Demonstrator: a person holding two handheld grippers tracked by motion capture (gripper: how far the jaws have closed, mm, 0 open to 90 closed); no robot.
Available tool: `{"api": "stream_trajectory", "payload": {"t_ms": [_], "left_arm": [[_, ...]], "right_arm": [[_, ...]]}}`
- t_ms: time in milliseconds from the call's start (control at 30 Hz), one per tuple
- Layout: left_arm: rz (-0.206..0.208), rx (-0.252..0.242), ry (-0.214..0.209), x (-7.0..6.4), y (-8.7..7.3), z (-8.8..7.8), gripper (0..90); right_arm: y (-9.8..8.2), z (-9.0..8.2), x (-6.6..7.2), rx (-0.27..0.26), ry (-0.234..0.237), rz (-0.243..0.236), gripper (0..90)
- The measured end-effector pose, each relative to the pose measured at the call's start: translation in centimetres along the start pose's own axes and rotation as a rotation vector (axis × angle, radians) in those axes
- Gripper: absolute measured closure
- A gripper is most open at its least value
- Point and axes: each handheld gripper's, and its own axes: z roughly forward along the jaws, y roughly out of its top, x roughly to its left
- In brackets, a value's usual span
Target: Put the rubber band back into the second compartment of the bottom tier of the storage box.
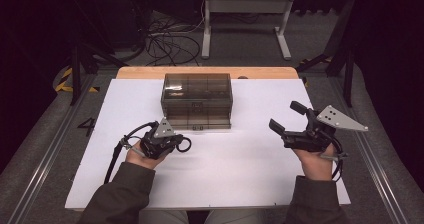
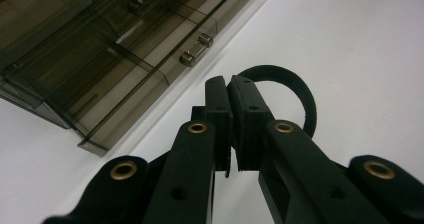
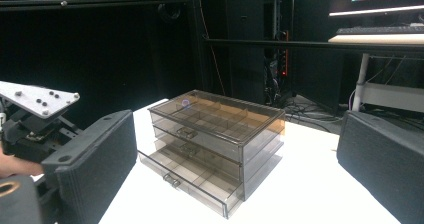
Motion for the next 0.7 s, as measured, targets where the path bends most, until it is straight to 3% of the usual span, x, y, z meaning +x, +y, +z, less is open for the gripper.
{"api": "stream_trajectory", "payload": {"t_ms": [333,700], "left_arm": [[0.003,-0.019,0.047,0.3,1.2,1.1,86.6],[-0.027,-0.055,0.102,1.1,1.7,2.2,86.6]], "right_arm": [[0.1,-0.1,-0.1,-0.003,0.006,0.004,3.5],[0.1,-0.4,-0.2,-0.009,0.005,0.007,3.6]]}}
